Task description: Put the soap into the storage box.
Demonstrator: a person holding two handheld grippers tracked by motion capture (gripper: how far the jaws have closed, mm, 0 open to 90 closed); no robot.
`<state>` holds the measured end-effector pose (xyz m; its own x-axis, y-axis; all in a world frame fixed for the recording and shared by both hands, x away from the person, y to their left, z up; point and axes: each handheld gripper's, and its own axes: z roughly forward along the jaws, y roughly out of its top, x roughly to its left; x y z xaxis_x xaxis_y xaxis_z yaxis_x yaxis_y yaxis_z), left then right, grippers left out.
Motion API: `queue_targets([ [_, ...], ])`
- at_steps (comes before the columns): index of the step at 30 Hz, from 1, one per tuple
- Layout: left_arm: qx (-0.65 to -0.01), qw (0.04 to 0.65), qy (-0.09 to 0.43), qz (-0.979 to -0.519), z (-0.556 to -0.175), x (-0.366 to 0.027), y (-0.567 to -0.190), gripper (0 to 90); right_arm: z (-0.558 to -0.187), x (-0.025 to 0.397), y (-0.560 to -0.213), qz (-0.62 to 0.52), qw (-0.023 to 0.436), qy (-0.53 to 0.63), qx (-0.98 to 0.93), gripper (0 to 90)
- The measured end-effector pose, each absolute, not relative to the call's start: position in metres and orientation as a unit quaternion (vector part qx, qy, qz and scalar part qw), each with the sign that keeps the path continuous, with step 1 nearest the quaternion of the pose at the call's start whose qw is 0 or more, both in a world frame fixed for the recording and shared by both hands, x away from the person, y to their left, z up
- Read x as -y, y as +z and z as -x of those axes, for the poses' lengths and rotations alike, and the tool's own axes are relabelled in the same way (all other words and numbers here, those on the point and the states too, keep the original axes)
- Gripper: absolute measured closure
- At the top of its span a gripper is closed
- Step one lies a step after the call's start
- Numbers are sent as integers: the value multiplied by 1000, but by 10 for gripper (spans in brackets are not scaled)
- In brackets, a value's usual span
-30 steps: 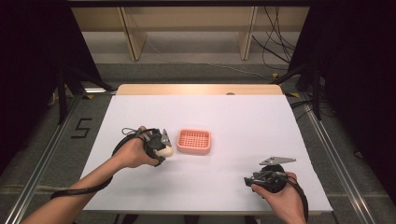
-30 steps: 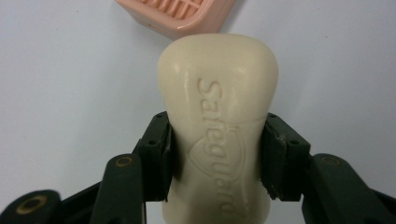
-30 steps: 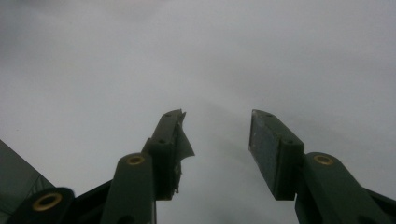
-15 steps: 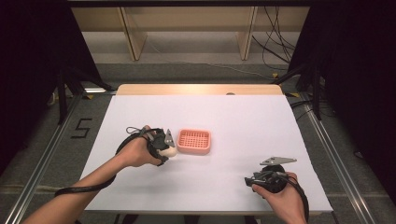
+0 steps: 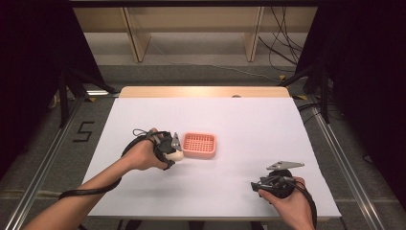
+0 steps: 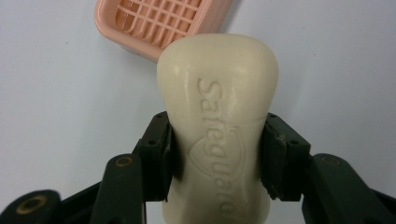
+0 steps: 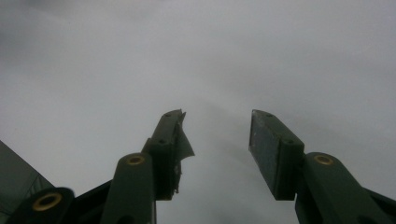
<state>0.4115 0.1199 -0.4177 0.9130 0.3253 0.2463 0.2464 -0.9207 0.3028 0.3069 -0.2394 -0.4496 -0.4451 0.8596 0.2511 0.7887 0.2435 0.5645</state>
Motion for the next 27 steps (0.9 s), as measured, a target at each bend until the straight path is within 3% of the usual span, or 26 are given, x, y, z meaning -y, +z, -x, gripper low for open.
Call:
queue_targets([
  [18, -128, 137, 150, -971, -415, -109, -416, 493, -308, 245, -450, -506, 75, 332, -793, 553],
  [22, -121, 136, 150, -972, -415, -106, -416, 493, -308, 244, -453, -510, 111, 335, -784, 553],
  [27, -118, 136, 153, -972, -416, -103, -415, 494, -307, 244, -452, -510, 101, 335, -786, 553],
])
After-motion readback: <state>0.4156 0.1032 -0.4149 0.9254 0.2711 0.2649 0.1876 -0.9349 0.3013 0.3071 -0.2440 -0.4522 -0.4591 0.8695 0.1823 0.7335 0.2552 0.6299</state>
